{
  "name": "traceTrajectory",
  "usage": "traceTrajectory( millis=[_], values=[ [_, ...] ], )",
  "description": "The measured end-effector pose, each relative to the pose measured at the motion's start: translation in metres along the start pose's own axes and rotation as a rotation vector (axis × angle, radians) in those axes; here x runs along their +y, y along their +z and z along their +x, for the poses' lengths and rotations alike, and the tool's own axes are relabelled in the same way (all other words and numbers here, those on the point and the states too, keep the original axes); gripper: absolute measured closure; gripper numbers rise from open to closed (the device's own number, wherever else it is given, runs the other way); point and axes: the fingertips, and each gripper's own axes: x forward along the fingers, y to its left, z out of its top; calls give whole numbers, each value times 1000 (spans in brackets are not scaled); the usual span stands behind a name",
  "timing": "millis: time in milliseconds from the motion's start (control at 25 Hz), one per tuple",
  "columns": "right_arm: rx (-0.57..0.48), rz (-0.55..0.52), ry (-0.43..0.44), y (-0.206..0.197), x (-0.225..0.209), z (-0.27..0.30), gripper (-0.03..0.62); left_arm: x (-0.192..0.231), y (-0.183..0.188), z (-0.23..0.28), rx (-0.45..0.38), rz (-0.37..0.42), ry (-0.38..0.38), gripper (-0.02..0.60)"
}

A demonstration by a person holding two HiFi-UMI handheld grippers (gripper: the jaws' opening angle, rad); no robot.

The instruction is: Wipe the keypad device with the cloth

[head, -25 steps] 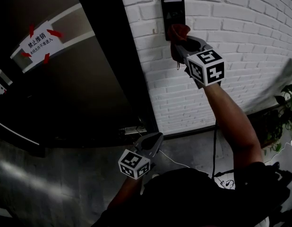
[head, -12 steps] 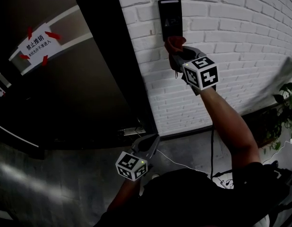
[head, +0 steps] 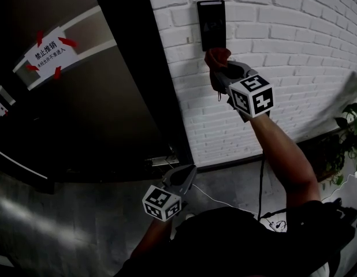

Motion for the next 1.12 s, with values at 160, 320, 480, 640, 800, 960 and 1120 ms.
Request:
traceTrajectory(
  millis=[160,320,480,640,800,960,1120],
  values=[
    [-119,-43,10,50,10,-23,536,2,0,-1,3,0,3,565],
    [-216,-105,-11,106,6,-33,536,4,0,-2,-13,19,12,565],
    [-268,-132,-47,149,-9,-33,536,3,-2,-5,-19,16,20,565],
    [-293,-154,-96,183,-27,-25,536,4,-4,-7,-19,13,29,565],
    [-266,-170,-130,194,-42,-8,536,4,-3,-8,-30,12,37,565],
    [-258,-156,-145,195,-50,1,536,3,-4,-9,-28,8,41,565],
    [-261,-142,-139,191,-48,2,536,2,-4,-9,-24,10,36,565]
  ],
)
